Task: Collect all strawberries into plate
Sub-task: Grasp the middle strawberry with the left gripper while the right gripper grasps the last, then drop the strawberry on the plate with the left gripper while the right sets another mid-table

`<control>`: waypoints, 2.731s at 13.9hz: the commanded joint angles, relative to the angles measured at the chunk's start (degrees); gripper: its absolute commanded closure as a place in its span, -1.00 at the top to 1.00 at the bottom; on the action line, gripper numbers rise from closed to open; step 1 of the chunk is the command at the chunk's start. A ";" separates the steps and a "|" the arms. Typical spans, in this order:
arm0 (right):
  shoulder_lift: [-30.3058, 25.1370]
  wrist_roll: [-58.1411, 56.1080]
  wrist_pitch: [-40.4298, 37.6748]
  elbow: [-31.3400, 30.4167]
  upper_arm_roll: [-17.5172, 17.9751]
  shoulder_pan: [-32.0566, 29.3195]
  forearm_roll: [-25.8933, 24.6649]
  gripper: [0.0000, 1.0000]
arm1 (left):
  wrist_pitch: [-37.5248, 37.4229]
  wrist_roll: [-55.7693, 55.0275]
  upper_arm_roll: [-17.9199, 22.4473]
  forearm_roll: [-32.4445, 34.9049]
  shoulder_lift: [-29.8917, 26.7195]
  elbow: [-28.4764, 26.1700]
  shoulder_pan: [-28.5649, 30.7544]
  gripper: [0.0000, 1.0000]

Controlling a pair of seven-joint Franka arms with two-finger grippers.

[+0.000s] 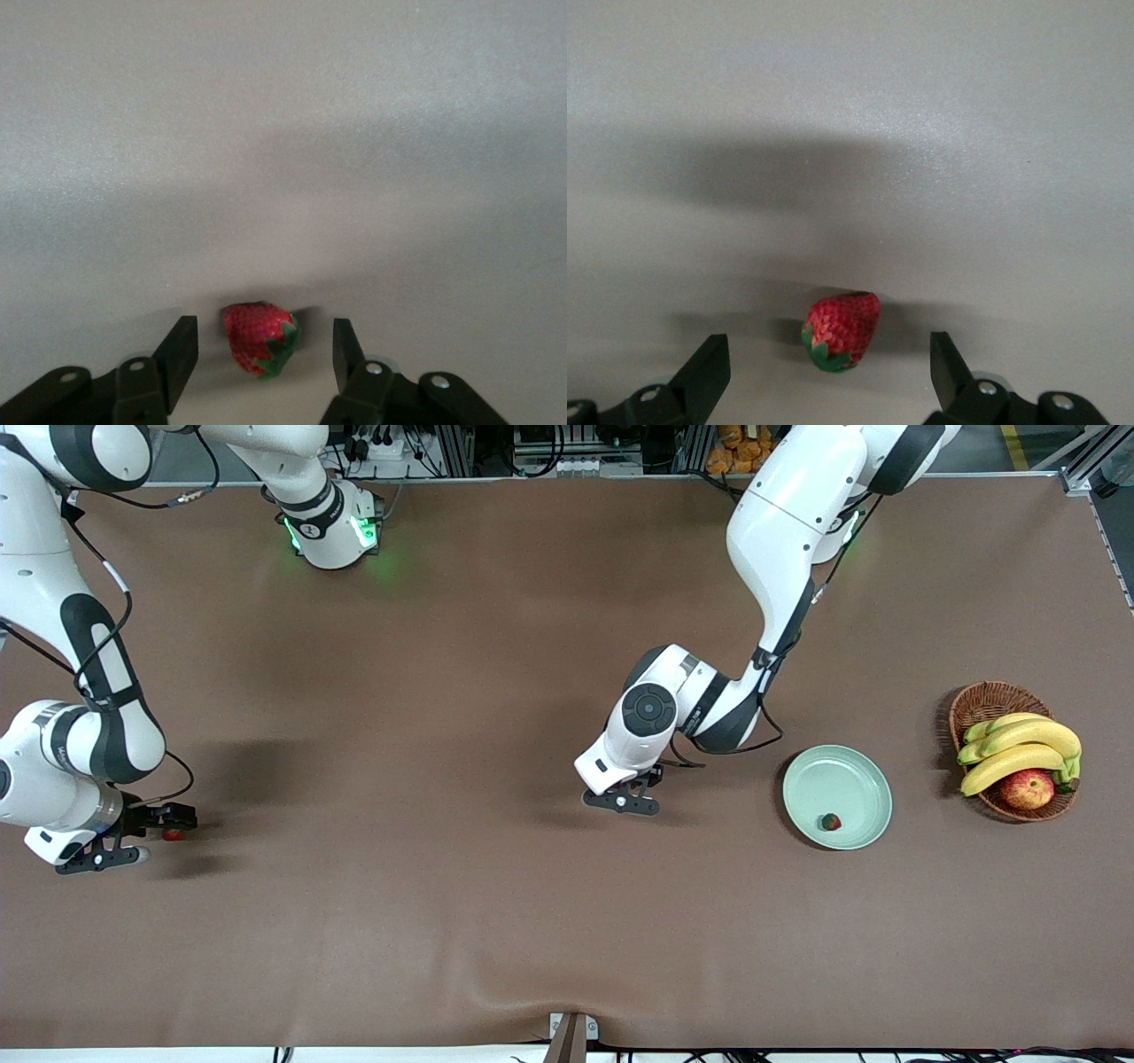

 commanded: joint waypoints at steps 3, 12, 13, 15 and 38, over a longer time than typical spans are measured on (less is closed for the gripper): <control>1.00 -0.85 -0.05 1.05 0.86 -0.97 1.19 1.00 | 0.63 -1.28 0.45 0.89 1.36 1.07 -0.61 0.15; 1.70 -2.51 0.04 1.49 0.94 -1.06 0.93 -1.00 | -1.38 -0.58 0.81 1.16 -2.76 0.81 1.58 -0.67; 1.61 -3.48 -0.05 1.67 0.95 -1.06 1.02 -1.00 | -3.14 -0.49 0.89 1.16 -3.82 0.72 2.28 -0.67; 1.09 -4.80 -0.14 1.76 0.95 -0.88 0.93 -1.00 | -5.78 0.03 0.89 1.25 -5.93 -0.15 4.56 -0.68; 0.28 16.54 9.41 2.81 23.01 33.46 0.76 -1.00 | -1.66 17.70 0.81 8.45 -16.92 -20.81 27.60 -0.02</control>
